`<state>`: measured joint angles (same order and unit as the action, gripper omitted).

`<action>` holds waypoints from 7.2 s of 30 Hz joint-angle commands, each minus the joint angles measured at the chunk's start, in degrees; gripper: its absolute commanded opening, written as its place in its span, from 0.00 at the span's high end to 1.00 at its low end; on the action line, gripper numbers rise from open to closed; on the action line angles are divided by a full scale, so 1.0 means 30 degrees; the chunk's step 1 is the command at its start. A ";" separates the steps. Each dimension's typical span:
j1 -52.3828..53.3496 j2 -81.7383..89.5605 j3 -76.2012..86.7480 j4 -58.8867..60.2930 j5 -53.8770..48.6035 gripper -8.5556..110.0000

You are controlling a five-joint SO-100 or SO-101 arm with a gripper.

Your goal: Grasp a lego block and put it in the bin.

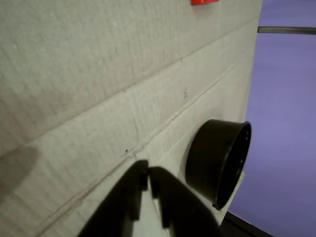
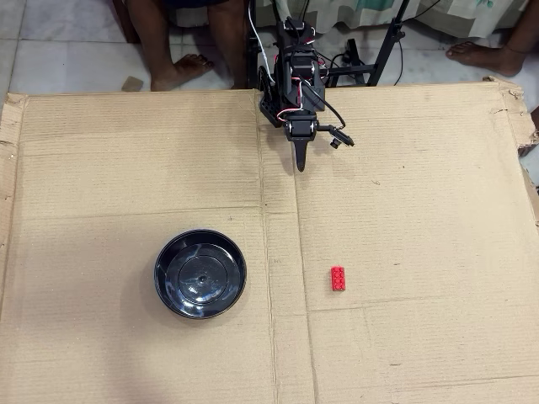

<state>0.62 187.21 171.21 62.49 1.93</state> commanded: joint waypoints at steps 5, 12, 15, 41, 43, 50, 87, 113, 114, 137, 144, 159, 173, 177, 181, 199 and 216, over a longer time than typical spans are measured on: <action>0.0059 -0.0146 -0.0820 -0.0117 0.0117 0.92; -0.0088 -0.0264 -0.1523 -0.0117 0.0117 0.92; -0.0117 -0.0264 -0.2109 -0.0117 0.0146 0.92; -0.0674 -1.7930 -1.7051 -0.0059 0.9609 0.92; -0.0938 -1.8838 -1.7666 -0.0117 1.1953 0.92; -0.1699 -2.1094 -1.9395 -0.0117 1.9805 0.92; -0.4072 -3.3633 -2.4053 -0.9404 3.2461 0.75; -0.3809 -4.0020 -2.4053 -1.5967 3.2109 0.75; -0.3838 -4.0078 -2.4053 -1.5879 3.2109 0.75; -0.4102 -4.3623 -2.7275 -1.5732 3.2168 0.82; -0.3984 -4.3652 -2.7129 -1.5732 3.2139 0.93; -0.3047 -4.0020 -2.5869 -1.5732 3.2080 0.93; -0.0996 -3.2109 -2.0684 -1.5732 3.2080 0.93; -0.0146 -3.0088 -1.9717 -1.5732 3.2080 0.93; 0.0820 -2.8740 -1.9336 -1.5732 3.2080 0.93; 0.7266 -2.6836 -1.9541 -1.5732 2.9561 0.93; 0.8643 -2.8652 -2.0830 -1.6611 2.9883 0.93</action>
<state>26.89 101.95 112.41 14.50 91.14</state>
